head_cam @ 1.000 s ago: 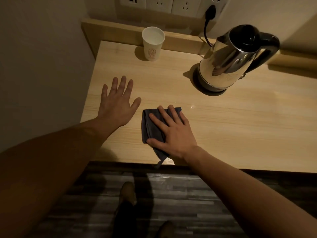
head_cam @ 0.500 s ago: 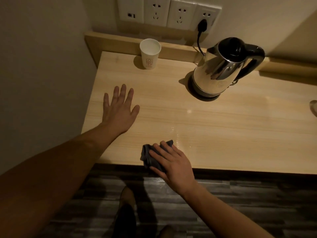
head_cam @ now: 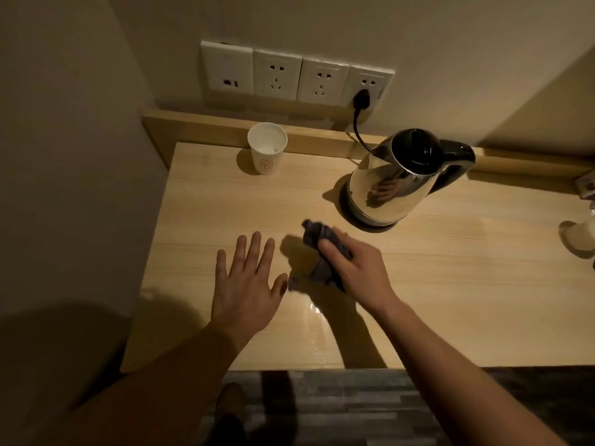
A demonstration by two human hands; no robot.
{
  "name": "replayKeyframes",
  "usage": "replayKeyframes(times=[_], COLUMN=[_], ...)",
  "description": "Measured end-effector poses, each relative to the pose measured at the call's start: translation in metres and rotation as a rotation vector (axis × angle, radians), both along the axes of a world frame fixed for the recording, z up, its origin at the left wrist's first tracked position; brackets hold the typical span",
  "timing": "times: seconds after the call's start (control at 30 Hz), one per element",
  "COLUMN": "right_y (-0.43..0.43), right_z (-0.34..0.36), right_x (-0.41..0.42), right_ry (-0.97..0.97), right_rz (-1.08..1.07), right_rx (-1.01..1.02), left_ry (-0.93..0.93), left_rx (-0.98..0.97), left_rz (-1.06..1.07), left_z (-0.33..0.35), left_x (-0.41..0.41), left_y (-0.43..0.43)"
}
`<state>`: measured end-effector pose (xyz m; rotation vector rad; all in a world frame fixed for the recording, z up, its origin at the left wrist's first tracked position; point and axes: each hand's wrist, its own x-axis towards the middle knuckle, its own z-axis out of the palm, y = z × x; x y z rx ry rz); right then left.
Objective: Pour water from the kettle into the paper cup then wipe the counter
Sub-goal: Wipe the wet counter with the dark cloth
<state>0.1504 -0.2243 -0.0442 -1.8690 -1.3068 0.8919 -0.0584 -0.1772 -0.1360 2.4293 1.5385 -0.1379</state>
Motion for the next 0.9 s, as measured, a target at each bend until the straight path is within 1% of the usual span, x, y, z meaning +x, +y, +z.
replayKeyframes(times=[0.1, 0.17, 0.23, 0.33, 0.47, 0.57, 0.67, 0.9], right_y=[0.067, 0.103, 0.124, 0.133, 0.121, 0.098, 0.066, -0.006], right_z=[-0.018, -0.033, -0.048, -0.067, -0.076, -0.078, -0.08, -0.085], right_x=[0.013, 0.017, 0.018, 0.019, 0.021, 0.019, 0.016, 0.009], right_ry=[-0.31, -0.49, -0.581, -0.594, -0.695, -0.749, -0.771, -0.761], right_rz=[0.133, 0.205, 0.266, 0.309, 0.373, 0.389, 0.402, 0.426], right_rx=[0.067, 0.012, -0.06, -0.136, -0.17, -0.149, -0.12, -0.084], left_ry=[0.006, 0.023, 0.05, 0.06, 0.047, 0.013, 0.016, 0.007], left_rx=[-0.014, -0.025, -0.03, -0.024, 0.016, 0.031, 0.03, 0.016], left_rz=[0.002, 0.005, 0.007, 0.024, 0.024, 0.033, 0.036, 0.044], left_z=[0.0, 0.0, -0.001, -0.002, -0.006, -0.008, -0.007, -0.005], left_x=[0.0, 0.001, 0.003, 0.005, 0.003, 0.003, 0.002, 0.003], left_y=[0.0, 0.003, 0.004, 0.005, 0.006, 0.005, 0.004, 0.003])
